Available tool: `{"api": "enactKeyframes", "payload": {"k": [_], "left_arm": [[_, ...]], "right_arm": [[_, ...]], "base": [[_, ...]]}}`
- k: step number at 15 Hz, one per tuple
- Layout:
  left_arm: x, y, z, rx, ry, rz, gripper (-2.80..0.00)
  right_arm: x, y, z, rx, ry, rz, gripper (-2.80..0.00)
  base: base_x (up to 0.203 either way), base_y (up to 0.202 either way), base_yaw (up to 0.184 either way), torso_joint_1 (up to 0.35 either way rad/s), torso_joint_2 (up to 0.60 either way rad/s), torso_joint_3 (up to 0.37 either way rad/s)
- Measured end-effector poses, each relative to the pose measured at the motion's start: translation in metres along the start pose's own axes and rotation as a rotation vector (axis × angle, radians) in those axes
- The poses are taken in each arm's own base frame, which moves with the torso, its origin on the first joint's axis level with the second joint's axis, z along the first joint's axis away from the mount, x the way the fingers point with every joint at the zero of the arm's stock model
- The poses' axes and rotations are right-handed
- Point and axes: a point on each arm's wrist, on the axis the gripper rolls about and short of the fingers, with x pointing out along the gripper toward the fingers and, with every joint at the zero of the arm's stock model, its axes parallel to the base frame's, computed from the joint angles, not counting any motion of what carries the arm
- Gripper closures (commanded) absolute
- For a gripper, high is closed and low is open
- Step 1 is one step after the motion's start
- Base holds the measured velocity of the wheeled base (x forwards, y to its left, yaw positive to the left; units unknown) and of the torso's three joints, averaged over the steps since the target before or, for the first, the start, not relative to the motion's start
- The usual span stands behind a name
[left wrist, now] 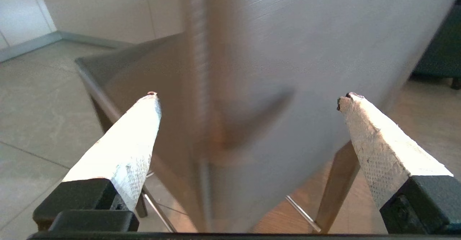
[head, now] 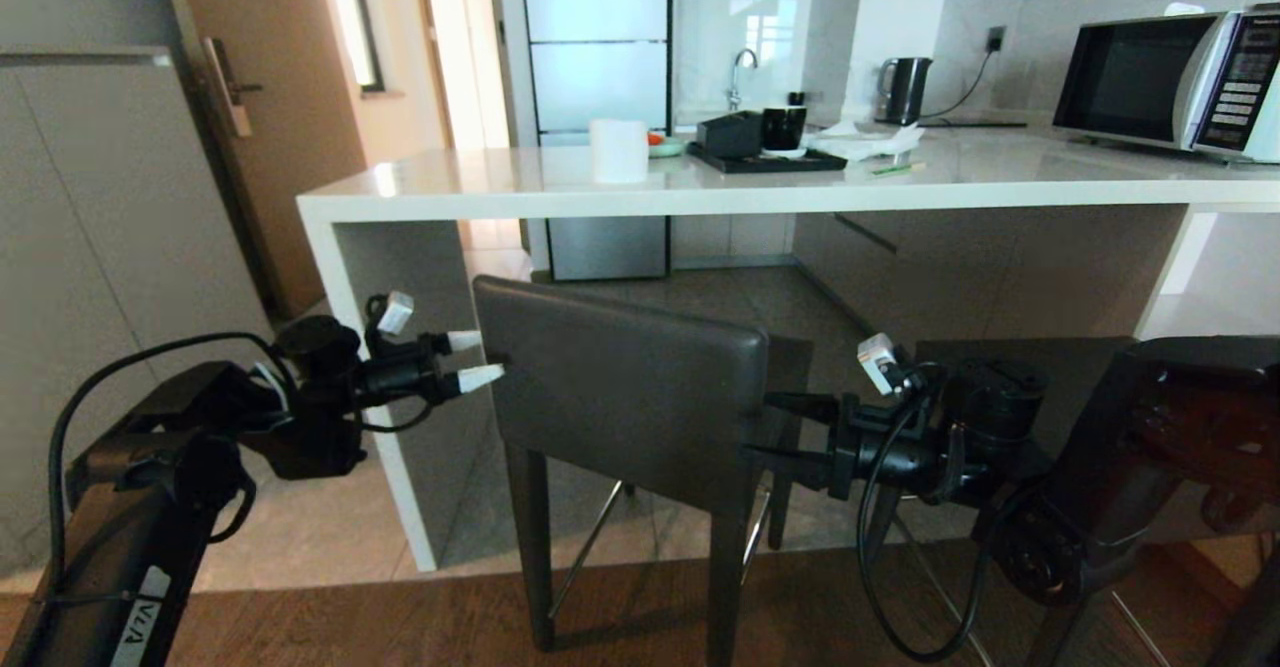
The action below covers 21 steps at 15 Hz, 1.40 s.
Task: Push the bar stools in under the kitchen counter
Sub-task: Pull the gray chair out from under the dining table
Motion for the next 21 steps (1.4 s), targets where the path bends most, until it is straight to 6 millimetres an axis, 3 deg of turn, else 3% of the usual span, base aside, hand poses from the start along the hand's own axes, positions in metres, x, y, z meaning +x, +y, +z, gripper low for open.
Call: {"api": "enactKeyframes", "payload": {"k": [2,6,10,17,21], "left_arm": [[0.013,-0.003,-0.007,-0.001,0.004,-0.038,-2.80],[0.011,-0.020,-0.018,-0.012,0.014,-0.066,-2.80],[0.000,-0.064,-0.029,-0.118,0.071,-0.160,-2.80],[-0.014,-0.139,0.002,-0.211,0.119,-0.205,-2.80],[-0.027,-0.182,0.005,-0.219,0.143,-0.234,-2.80]], "right_arm": [[0.001,0.000,-0.002,0.005,0.003,-0.009,-2.80],[0.005,-0.003,-0.005,0.005,0.002,-0.021,-2.80],[0.012,-0.003,-0.009,0.005,0.002,-0.019,-2.80],[0.019,0.001,-0.010,-0.003,-0.004,-0.030,-2.80],[0.016,0.012,-0.014,0.017,0.018,-0.021,-2.80]], "base": [[0.000,0.000,0.000,0.000,0.00,0.000],[0.000,0.000,0.000,0.000,0.00,0.000],[0.000,0.000,0.000,0.000,0.00,0.000],[0.000,0.000,0.000,0.000,0.00,0.000],[0.000,0.000,0.000,0.000,0.00,0.000]]}}
